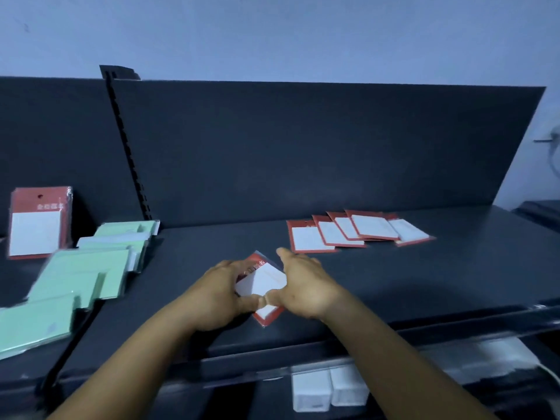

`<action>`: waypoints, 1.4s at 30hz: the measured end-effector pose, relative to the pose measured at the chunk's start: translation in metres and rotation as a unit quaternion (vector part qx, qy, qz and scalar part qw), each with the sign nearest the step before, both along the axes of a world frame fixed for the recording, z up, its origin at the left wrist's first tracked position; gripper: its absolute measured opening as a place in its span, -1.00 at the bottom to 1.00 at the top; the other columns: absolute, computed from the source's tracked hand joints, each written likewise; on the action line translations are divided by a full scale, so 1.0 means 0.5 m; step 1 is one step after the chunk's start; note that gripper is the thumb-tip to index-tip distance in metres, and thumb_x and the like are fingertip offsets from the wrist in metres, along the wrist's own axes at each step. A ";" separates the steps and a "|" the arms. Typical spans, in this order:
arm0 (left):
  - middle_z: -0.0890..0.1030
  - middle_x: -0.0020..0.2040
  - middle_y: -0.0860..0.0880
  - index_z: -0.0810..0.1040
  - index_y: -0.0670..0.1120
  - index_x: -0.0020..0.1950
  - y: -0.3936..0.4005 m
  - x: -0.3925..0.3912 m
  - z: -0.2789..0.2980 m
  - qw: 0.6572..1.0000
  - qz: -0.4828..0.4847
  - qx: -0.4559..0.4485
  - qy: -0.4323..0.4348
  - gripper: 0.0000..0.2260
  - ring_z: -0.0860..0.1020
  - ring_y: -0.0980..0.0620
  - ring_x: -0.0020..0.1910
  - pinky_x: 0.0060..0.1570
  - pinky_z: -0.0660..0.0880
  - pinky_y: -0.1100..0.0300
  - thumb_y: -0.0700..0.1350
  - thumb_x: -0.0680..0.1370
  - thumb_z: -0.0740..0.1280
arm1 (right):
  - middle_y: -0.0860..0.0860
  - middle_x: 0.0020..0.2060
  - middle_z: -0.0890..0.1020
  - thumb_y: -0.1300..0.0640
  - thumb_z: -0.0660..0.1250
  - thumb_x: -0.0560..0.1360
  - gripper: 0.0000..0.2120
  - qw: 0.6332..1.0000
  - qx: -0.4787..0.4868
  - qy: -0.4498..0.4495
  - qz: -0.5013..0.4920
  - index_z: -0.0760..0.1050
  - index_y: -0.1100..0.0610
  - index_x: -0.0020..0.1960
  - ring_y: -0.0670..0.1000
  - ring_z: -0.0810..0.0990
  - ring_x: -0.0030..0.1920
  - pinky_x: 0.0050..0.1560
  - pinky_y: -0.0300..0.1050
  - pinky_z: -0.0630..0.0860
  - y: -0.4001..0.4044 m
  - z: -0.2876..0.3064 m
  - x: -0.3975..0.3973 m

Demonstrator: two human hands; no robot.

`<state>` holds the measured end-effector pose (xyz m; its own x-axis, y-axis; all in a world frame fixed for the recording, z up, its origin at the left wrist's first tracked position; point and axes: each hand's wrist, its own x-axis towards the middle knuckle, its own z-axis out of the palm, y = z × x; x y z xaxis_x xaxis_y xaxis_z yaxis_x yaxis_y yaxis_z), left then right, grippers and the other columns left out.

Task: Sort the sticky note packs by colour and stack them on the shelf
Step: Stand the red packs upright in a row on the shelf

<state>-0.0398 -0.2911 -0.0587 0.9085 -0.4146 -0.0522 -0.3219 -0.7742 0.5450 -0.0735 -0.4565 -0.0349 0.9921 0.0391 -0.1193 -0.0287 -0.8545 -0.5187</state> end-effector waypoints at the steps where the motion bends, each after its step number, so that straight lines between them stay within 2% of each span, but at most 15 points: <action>1: 0.47 0.23 0.12 0.36 0.19 0.37 -0.005 0.000 0.000 1.000 0.008 -0.015 -0.002 -0.40 0.47 0.12 0.20 0.24 0.41 0.20 0.19 0.38 0.45 | 0.05 0.46 0.28 -0.01 0.42 0.46 -0.19 1.000 0.005 0.004 -0.002 0.04 0.07 0.54 0.12 0.21 0.46 0.40 0.03 0.31 -0.008 0.003 0.000; 5: 0.42 0.28 0.13 0.34 0.13 0.39 -0.032 -0.002 -0.002 0.998 0.033 -0.053 0.006 -0.35 0.44 0.18 0.20 0.22 0.35 0.30 0.08 0.36 0.52 | 0.04 0.04 0.57 0.06 0.47 0.39 -0.59 0.997 0.062 0.036 -0.011 0.40 0.13 0.15 0.03 0.57 0.01 -0.07 -0.10 0.53 -0.044 0.011 0.002; 8: 0.38 0.35 0.10 0.31 0.11 0.43 -0.063 0.006 0.000 0.995 0.036 -0.088 -0.004 -0.26 0.43 0.18 0.23 0.26 0.36 0.26 0.12 0.31 0.51 | -0.02 -0.17 0.62 0.16 0.39 0.48 -0.89 0.985 0.173 0.005 -0.006 0.50 0.09 -0.03 -0.06 0.58 -0.22 -0.28 -0.17 0.49 -0.077 0.012 0.011; 14: 0.14 0.52 0.01 -0.10 -0.01 0.57 -0.182 0.015 0.033 0.979 0.113 -0.159 -0.063 -0.10 0.25 0.05 0.46 0.35 0.26 0.19 -0.03 0.45 0.46 | -0.04 0.00 0.65 0.16 0.22 0.59 -0.82 0.937 0.326 -0.084 -0.090 0.52 0.09 0.16 -0.04 0.62 0.00 0.00 -0.17 0.55 -0.161 0.011 0.038; 15: 0.22 0.50 0.00 -0.06 -0.02 0.55 -0.205 0.021 0.038 0.973 0.118 -0.189 -0.052 -0.14 0.35 0.06 0.39 0.31 0.34 0.19 -0.04 0.45 0.45 | -0.02 0.01 0.66 0.16 0.22 0.59 -0.83 0.924 0.353 -0.095 -0.111 0.52 0.09 0.14 -0.02 0.63 0.04 0.09 -0.12 0.55 -0.179 0.011 0.045; 17: 0.51 0.28 0.03 0.19 0.00 0.37 -0.255 0.040 0.046 0.962 0.113 -0.250 -0.008 -0.42 0.57 0.15 0.07 -0.01 0.52 0.27 -0.07 0.47 0.43 | 0.00 0.00 0.67 0.18 0.22 0.58 -0.86 0.899 0.394 -0.117 -0.148 0.54 0.08 0.07 0.00 0.63 0.06 0.13 -0.10 0.54 -0.215 0.015 0.056; 19: 0.62 0.02 0.03 0.37 -0.02 0.18 -0.303 0.061 0.051 0.960 0.098 -0.263 0.014 -0.64 0.59 0.14 -0.17 -0.20 0.56 0.23 -0.05 0.46 0.42 | 0.00 -0.01 0.67 0.20 0.22 0.59 -0.87 0.889 0.403 -0.136 -0.171 0.53 0.09 0.05 -0.01 0.64 0.02 0.06 -0.15 0.55 -0.250 0.020 0.065; 22: 0.67 -0.04 -0.04 0.52 -0.07 0.14 -0.364 0.095 0.055 0.956 0.085 -0.278 0.048 -0.64 0.61 0.03 -0.19 -0.06 0.62 0.03 0.00 0.39 0.41 | 0.00 -0.01 0.67 0.15 0.21 0.60 -0.86 0.898 0.366 -0.152 -0.190 0.54 0.10 0.07 -0.01 0.63 0.01 0.08 -0.11 0.55 -0.304 0.023 0.076; 26: 0.64 0.08 0.01 0.49 -0.07 0.20 -0.423 0.135 0.063 0.962 0.114 -0.248 0.025 -0.69 0.61 0.01 0.01 0.05 0.56 0.09 -0.08 0.48 0.40 | -0.09 0.05 0.63 0.07 0.20 0.56 -0.78 0.932 0.262 -0.138 -0.209 0.52 -0.03 0.16 -0.06 0.58 0.05 0.01 -0.21 0.49 -0.370 0.022 0.094; 29: 0.59 0.12 -0.07 0.44 -0.14 0.21 -0.453 0.157 0.070 0.969 0.142 -0.204 0.010 -0.71 0.57 -0.06 0.08 0.01 0.49 0.15 -0.09 0.53 0.36 | -0.09 0.08 0.62 -0.04 0.20 0.44 -0.72 0.947 0.178 -0.123 -0.238 0.51 -0.22 0.11 0.09 0.56 0.15 0.18 0.06 0.50 -0.412 0.021 0.118; 31: 0.57 0.16 -0.11 0.44 -0.18 0.21 -0.469 0.168 0.069 0.976 0.150 -0.159 0.000 -0.71 0.55 -0.10 0.12 -0.01 0.44 0.17 -0.08 0.55 0.33 | 0.01 0.24 0.53 -0.03 0.23 0.48 -0.59 0.958 0.111 -0.098 -0.247 0.42 -0.15 0.32 0.15 0.42 0.30 0.30 0.05 0.42 -0.430 0.029 0.126; 33: 0.56 0.19 -0.13 0.45 -0.18 0.20 -0.482 0.177 0.064 0.981 0.156 -0.119 -0.010 -0.70 0.54 -0.12 0.15 0.04 0.45 0.14 -0.05 0.54 0.33 | 0.06 0.39 0.41 -0.05 0.25 0.51 -0.38 0.965 0.044 -0.056 -0.254 0.16 0.00 0.52 0.16 0.26 0.42 0.39 0.02 0.29 -0.444 0.036 0.131; 36: 0.56 0.21 -0.11 0.47 -0.16 0.21 -0.496 0.188 0.060 0.983 0.163 -0.083 0.000 -0.70 0.55 -0.11 0.15 0.06 0.47 0.14 -0.04 0.54 0.33 | 0.07 0.48 0.28 -0.15 0.30 0.48 -0.15 0.965 0.019 0.008 -0.261 -0.09 0.11 0.57 0.17 0.23 0.47 0.43 0.04 0.23 -0.457 0.031 0.141; 39: 0.58 0.20 -0.12 0.50 -0.17 0.19 -0.508 0.197 0.069 0.983 0.167 -0.069 0.006 -0.74 0.56 -0.11 0.15 0.02 0.45 0.16 -0.09 0.55 0.32 | 0.04 0.51 0.23 -0.18 0.35 0.45 -0.08 0.964 0.018 0.017 -0.264 -0.10 0.12 0.57 0.16 0.21 0.48 0.43 0.04 0.19 -0.467 0.023 0.155; 42: 0.59 0.17 -0.15 0.52 -0.19 0.15 -0.521 0.201 0.079 0.982 0.177 -0.069 0.016 -0.78 0.57 -0.14 0.13 -0.01 0.46 0.15 -0.14 0.55 0.29 | 0.06 0.46 0.29 -0.19 0.40 0.40 -0.10 0.957 0.015 0.018 -0.291 0.04 0.13 0.53 0.18 0.21 0.46 0.38 0.05 0.22 -0.474 0.023 0.162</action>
<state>0.0605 -0.5514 -0.0190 0.9957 -0.0790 -0.0482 -0.0279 -0.7529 0.6576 0.0074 -0.6936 -0.0236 0.8425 -0.5140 -0.1612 -0.5128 -0.6737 -0.5321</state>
